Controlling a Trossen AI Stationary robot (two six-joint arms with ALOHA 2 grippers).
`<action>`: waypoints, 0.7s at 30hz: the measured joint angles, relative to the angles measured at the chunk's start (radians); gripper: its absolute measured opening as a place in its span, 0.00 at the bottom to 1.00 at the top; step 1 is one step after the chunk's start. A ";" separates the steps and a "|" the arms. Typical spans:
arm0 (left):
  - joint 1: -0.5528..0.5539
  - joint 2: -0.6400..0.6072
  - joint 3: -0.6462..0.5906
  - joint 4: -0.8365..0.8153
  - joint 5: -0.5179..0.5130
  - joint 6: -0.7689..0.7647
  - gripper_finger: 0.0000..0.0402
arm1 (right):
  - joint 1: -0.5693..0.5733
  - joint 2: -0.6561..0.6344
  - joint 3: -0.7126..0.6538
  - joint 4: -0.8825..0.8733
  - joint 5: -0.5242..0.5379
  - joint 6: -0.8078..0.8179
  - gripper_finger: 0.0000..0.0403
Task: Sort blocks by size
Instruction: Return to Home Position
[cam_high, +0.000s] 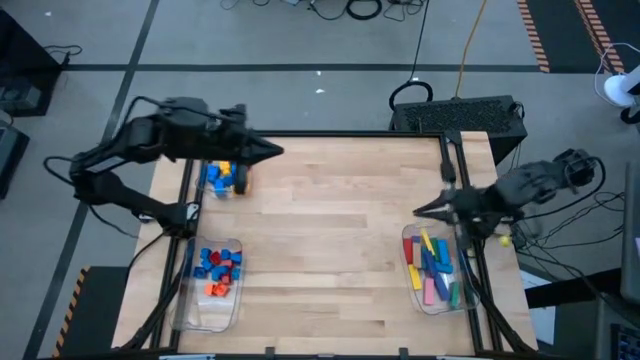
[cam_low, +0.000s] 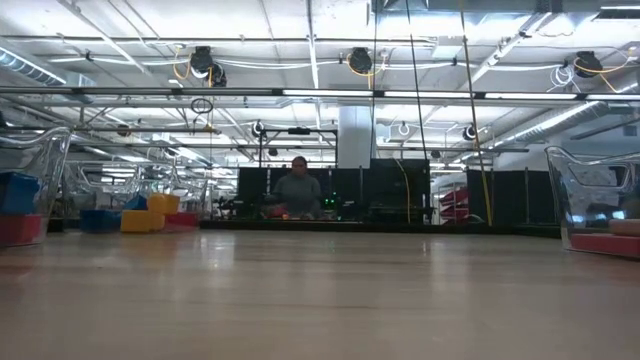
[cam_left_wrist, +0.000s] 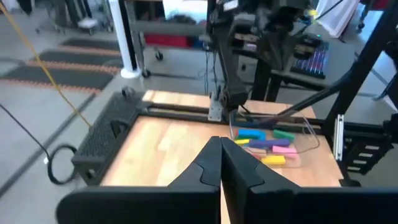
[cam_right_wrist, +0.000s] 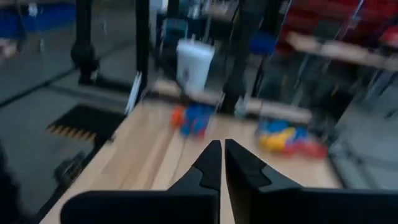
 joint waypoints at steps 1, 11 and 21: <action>0.000 -0.015 0.000 -0.002 0.000 0.014 0.01 | -0.005 -0.016 0.010 0.022 -0.002 -0.035 0.01; -0.005 -0.106 0.000 -0.082 0.001 0.064 0.01 | -0.076 -0.257 0.024 -0.005 -0.063 -0.148 0.00; 0.005 -0.198 -0.244 0.114 0.058 0.064 0.00 | -0.076 -0.417 -0.020 -0.026 -0.148 -0.133 0.00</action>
